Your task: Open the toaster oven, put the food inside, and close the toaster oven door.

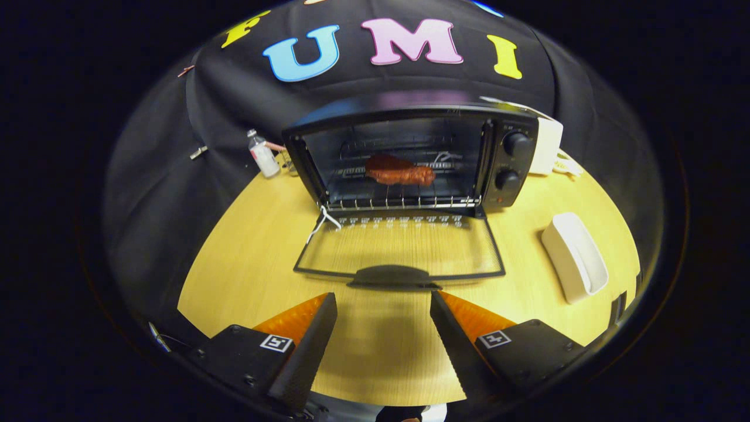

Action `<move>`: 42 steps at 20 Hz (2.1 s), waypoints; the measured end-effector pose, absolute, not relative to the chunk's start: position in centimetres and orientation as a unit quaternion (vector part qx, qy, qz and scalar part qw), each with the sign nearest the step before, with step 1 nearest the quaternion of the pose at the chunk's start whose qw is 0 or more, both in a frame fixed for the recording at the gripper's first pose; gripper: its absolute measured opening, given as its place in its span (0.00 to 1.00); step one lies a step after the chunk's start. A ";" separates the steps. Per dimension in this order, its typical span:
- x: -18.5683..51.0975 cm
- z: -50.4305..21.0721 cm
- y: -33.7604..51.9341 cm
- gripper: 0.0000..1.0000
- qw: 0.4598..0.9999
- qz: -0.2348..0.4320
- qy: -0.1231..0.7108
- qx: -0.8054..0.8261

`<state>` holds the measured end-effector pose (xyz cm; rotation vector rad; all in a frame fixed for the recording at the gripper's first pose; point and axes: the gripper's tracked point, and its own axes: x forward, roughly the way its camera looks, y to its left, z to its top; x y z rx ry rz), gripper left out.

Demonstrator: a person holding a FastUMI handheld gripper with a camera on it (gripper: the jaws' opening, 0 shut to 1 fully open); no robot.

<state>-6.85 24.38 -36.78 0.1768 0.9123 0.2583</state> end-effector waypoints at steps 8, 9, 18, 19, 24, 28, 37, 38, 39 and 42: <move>-6.4 -41.4 25.6 0.99 0.868 0.098 0.483 0.066; -6.0 -41.7 25.5 0.99 0.868 0.091 0.484 0.065; -4.5 -42.5 24.7 0.96 0.874 0.061 0.480 0.055; -4.4 -42.2 24.6 0.96 0.874 0.059 0.478 0.061; -4.5 -39.9 24.3 0.96 0.881 0.061 0.463 0.077; -4.4 -37.6 24.2 0.96 0.890 0.063 0.442 0.090; -0.6 -30.6 23.8 0.96 0.930 0.090 0.351 0.057; 0.1 -30.1 23.8 0.96 0.933 0.089 0.344 0.063; 0.9 -29.7 23.6 0.96 0.933 0.087 0.342 0.064; 3.4 -28.9 22.9 0.96 0.937 0.086 0.333 0.059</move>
